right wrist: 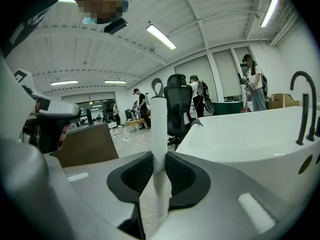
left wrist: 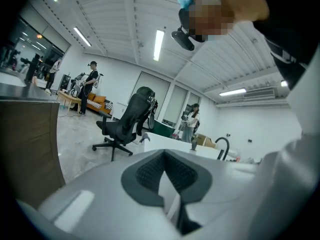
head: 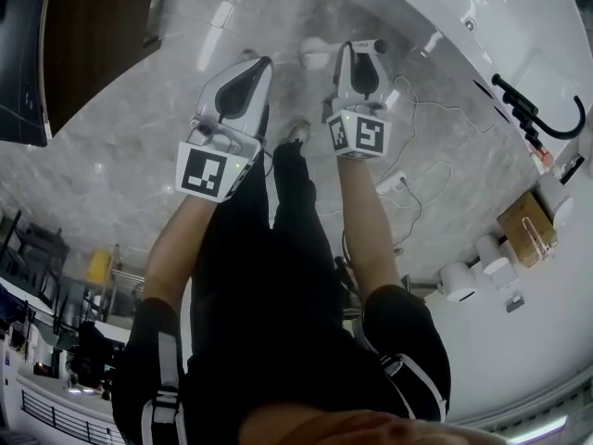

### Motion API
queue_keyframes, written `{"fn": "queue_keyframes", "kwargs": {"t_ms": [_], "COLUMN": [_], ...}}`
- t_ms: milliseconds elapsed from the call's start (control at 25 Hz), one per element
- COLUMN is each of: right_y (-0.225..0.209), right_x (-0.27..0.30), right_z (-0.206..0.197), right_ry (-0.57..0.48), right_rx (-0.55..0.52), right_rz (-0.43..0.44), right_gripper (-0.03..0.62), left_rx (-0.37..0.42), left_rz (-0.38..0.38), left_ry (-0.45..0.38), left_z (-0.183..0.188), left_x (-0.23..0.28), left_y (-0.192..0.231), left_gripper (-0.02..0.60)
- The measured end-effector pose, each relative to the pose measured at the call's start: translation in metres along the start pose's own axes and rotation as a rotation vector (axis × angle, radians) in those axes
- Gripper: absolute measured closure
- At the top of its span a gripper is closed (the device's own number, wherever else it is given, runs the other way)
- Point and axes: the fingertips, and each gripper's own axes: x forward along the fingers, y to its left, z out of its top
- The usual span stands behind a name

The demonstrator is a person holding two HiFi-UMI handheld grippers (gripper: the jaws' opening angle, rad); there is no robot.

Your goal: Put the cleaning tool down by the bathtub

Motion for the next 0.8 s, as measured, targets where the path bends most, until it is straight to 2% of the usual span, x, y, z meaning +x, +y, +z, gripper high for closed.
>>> {"fn": "queue_keyframes", "kwargs": {"t_ms": [240, 520, 800], "right_y": [-0.016, -0.04, -0.048], "right_x": [0.034, 0.065, 0.088], "right_z": [-0.056, -0.118, -0.162], "right_ry": [0.025, 0.089, 0.132], "right_rx": [0.016, 0.037, 0.045], "right_rz": [-0.034, -0.066, -0.082], "right_gripper": [0.511, 0.511, 0.511], "left_rx": [-0.017, -0.031, -0.042], "left_rz": [-0.007, -0.015, -0.015], "left_ry": [0.046, 0.033, 0.06], "left_z": [-0.037, -0.053, -0.076], "left_x": [0.014, 0.036, 0.044], "left_y": [0.018, 0.026, 0.046], "left_gripper": [0.575, 0.575, 0.575]}}
